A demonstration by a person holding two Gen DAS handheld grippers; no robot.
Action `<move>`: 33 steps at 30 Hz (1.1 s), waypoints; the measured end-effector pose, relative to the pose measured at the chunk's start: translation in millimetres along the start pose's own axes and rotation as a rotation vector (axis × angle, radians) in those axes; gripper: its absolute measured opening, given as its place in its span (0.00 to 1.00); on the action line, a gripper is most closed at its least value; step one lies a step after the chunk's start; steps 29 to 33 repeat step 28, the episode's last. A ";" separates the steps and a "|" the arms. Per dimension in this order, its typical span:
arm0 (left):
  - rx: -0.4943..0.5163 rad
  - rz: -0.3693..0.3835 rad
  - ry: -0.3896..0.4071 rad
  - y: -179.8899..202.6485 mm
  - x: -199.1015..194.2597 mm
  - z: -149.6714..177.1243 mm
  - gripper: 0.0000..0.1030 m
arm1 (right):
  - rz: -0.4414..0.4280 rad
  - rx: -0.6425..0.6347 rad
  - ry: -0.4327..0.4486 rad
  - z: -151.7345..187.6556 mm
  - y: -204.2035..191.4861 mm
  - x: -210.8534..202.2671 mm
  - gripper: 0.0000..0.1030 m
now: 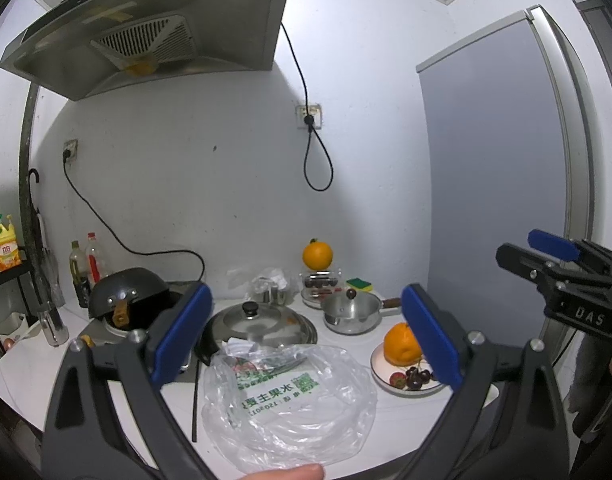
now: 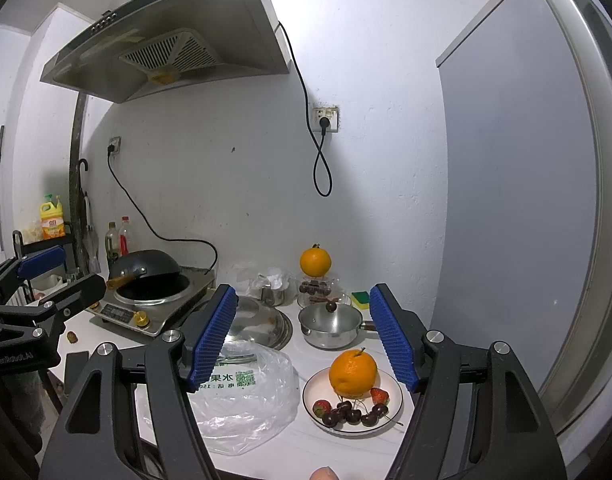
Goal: Organize fruits
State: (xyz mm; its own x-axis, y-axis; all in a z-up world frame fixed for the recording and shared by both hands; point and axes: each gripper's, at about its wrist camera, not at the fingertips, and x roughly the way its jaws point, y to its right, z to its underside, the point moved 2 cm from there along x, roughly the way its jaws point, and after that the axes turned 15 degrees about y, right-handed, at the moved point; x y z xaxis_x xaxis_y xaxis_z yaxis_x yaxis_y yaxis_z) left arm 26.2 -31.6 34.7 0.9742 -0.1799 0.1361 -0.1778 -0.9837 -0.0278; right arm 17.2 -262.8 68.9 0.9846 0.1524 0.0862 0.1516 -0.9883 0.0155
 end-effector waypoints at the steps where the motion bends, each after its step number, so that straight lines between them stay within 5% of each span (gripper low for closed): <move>1: 0.000 -0.001 0.001 0.2 0.0 0.1 0.94 | 0.000 0.000 0.000 -0.1 0.9 0.2 0.70; 33: -0.006 0.010 0.007 2.7 0.0 0.1 0.94 | -0.003 -0.007 -0.005 1.6 -1.8 0.6 0.70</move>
